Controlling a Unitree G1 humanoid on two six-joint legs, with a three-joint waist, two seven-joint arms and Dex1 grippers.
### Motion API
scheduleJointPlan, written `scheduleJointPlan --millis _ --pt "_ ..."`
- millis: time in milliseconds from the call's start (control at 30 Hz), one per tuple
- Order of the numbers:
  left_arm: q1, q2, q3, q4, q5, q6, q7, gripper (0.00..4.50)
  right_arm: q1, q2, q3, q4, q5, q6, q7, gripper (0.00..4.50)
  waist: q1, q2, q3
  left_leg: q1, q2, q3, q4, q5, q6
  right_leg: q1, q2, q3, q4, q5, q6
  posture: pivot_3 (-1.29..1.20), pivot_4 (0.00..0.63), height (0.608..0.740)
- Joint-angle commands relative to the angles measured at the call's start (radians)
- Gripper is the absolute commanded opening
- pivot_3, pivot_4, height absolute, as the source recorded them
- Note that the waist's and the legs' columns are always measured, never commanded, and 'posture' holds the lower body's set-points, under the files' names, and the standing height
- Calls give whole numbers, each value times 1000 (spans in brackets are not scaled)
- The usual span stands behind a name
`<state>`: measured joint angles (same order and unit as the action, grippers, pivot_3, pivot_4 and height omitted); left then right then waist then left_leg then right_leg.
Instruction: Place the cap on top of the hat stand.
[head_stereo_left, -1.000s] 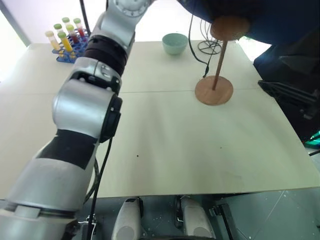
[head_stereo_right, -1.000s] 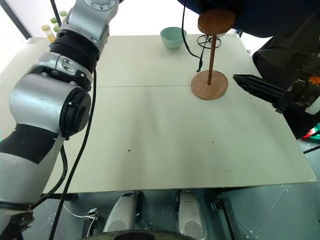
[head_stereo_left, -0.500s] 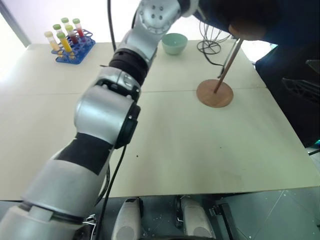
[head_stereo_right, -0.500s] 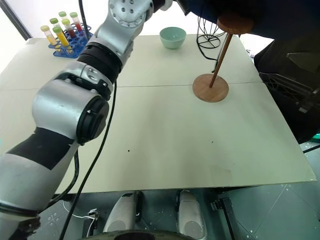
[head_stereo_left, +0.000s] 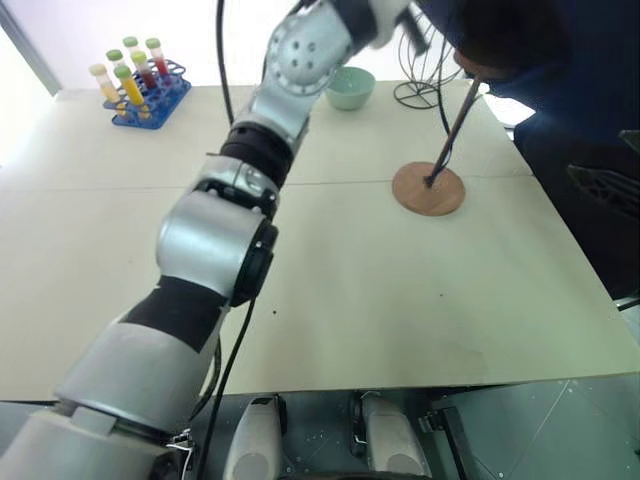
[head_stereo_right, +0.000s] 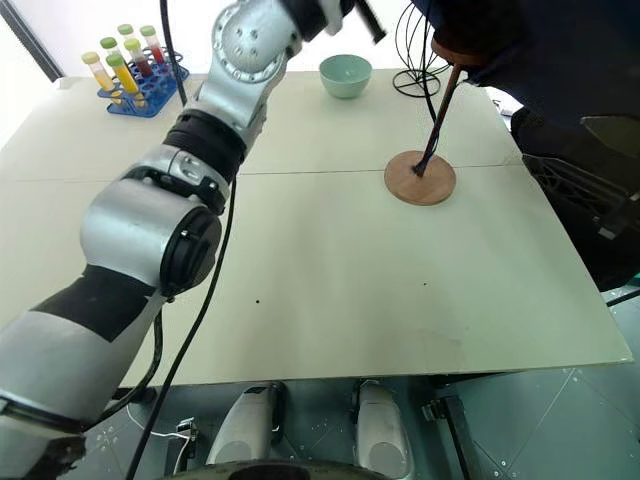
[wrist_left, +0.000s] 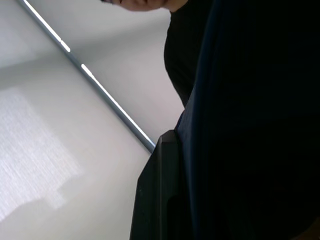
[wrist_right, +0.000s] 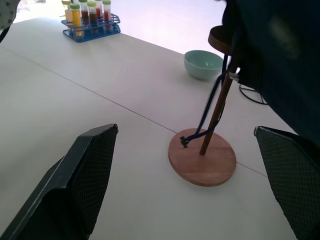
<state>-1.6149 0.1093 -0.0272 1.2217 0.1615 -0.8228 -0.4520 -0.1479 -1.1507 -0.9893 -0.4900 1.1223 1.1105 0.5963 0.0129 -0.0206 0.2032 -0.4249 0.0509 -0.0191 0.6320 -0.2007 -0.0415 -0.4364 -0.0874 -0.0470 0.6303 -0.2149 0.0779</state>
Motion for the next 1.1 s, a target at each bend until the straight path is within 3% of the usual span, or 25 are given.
scheduleJointPlan --millis 33,267,600,1100 --pt "49 59 -26 -103 -16 -132 -78 36 17 3 -74 -25 11 7 -2 4500 1 0 0 0 0 0 0 0 0 0 0 0 0 0 0 0 150 735" --pt "161 149 -59 -137 5 -205 -117 36 35 -16 -161 -9 58 59 9 4500 4 0 0 0 0 0 1 0 0 1 0 0 0 0 0 0 150 735" --pt "256 170 -137 -147 84 -328 -63 36 122 -42 -391 4 143 214 47 4500 26 0 0 1 0 0 2 0 0 2 0 1 0 1 1 0 150 735" --pt "372 238 -247 -139 232 -405 -1 36 123 -41 -349 16 121 179 26 4500 26 0 0 2 0 1 3 0 0 4 0 2 -1 1 1 0 150 735"
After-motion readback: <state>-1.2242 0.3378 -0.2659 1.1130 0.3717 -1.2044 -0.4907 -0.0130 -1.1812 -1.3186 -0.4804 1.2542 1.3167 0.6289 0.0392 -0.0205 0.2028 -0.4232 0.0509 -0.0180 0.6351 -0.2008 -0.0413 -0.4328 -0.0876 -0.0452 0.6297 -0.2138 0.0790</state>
